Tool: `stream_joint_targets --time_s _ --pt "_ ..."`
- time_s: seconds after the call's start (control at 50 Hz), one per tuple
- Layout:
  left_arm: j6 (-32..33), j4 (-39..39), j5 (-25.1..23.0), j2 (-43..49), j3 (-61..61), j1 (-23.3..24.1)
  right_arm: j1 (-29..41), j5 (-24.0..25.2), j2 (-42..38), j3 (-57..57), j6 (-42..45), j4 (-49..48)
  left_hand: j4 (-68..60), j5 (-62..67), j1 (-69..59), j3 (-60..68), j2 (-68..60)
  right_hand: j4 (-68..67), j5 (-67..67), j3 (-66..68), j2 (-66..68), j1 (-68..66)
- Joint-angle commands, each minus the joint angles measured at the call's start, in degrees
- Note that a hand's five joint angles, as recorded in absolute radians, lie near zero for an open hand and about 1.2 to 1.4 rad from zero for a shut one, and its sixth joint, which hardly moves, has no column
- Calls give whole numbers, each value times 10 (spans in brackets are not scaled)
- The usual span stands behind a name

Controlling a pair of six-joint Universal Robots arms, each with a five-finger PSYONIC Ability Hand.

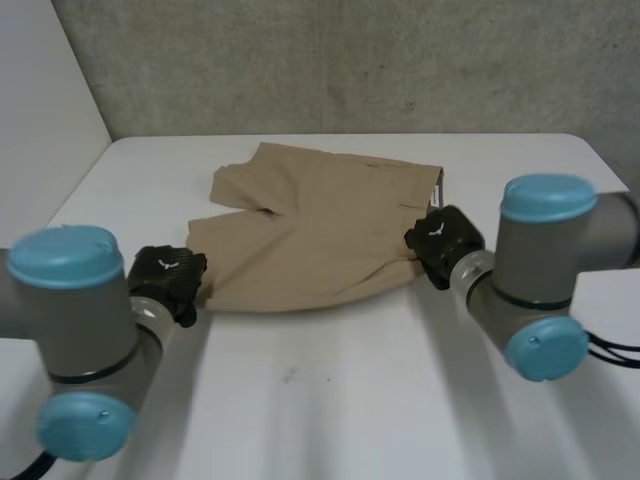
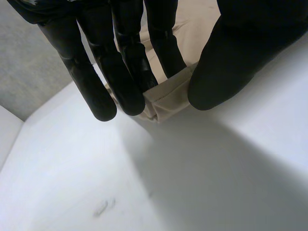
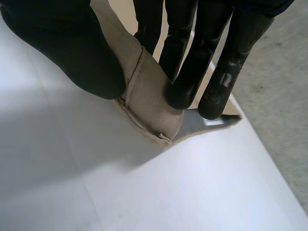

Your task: Fold the shorts.

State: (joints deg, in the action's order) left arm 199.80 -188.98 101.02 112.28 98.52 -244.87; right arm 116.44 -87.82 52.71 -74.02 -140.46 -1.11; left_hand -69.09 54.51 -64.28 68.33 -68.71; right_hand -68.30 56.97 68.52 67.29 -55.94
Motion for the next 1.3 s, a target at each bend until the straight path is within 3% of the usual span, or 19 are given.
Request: stream_joint_targets --time_s 0.02,0.14,0.2,0.22,0.32,0.38,0.44,0.56,0.66,0.74,0.9,1.0,1.14,1.2,1.22,1.24,1.26,1.28,1.3 --pt "6 104 -60 -101 31 -15 -8 0 97 -28 5 54 -109 155 -157 117 -113 -117 130 115 127 -241" --pt "66 255 -120 -180 65 -23 -10 6 142 -53 47 224 -109 155 -157 117 -113 -117 130 115 127 -241" --pt "94 358 -165 -228 81 -23 -11 9 157 -96 99 330 -109 155 -157 117 -113 -117 130 115 127 -241" --pt "97 407 -201 -254 83 -24 -12 10 180 -130 133 373 -109 155 -157 117 -113 -117 130 115 127 -241" --pt "103 519 -337 -314 73 -53 -35 47 263 -187 161 395 -109 155 -157 117 -113 -117 130 115 127 -241" --pt "119 519 -369 -326 59 -108 -54 74 273 -198 164 395 -109 155 -157 117 -113 -117 130 115 127 -241" --pt "146 477 -369 -315 43 -157 -78 91 268 -189 169 392 -109 155 -157 117 -113 -117 130 115 127 -241" --pt "128 356 -338 -202 -31 -149 -90 79 203 -136 150 334 -109 155 -157 117 -113 -117 130 115 127 -241" --pt "56 270 -217 -45 -185 -99 -89 35 123 -41 79 279 -109 155 -157 117 -113 -117 130 115 127 -241" --pt "53 230 -149 60 -302 -54 -84 6 66 31 49 248 -109 155 -157 117 -113 -117 130 115 127 -241" --pt "55 61 -133 221 -457 3 -74 -15 -11 98 5 89 -109 155 -157 117 -113 -117 130 115 127 -241" --pt "102 -65 -93 322 -540 23 -62 -93 -70 132 38 -26 -109 155 -157 117 -113 -117 130 115 127 -241" --pt "181 -93 -76 413 -626 26 -56 -105 -118 142 100 -130 -109 155 -157 117 -113 -117 130 115 127 -241" --pt "185 -136 -76 429 -627 27 -52 -111 -135 140 103 -182 -109 155 -157 117 -113 297 -283 -299 -287 173" --pt "185 -154 -75 430 -623 29 -50 -112 -136 136 103 -202 -109 155 -157 117 -113 559 -546 -562 -549 436" --pt "184 -186 -73 429 -606 33 -49 -113 -135 135 101 -210 229 -183 181 -221 225 583 -570 -585 -573 459" --pt "186 -203 -73 428 -593 37 -48 -112 -132 134 100 -215 467 -421 419 -459 463 583 -570 -585 -573 459" --pt "188 -217 -77 426 -579 40 -46 -112 -128 131 99 -219 591 -545 543 -583 587 583 -570 -585 -573 459" --pt "190 -252 -79 419 -550 49 -41 -111 -114 123 92 -225 584 -538 536 -576 580 583 -570 -585 -573 459"
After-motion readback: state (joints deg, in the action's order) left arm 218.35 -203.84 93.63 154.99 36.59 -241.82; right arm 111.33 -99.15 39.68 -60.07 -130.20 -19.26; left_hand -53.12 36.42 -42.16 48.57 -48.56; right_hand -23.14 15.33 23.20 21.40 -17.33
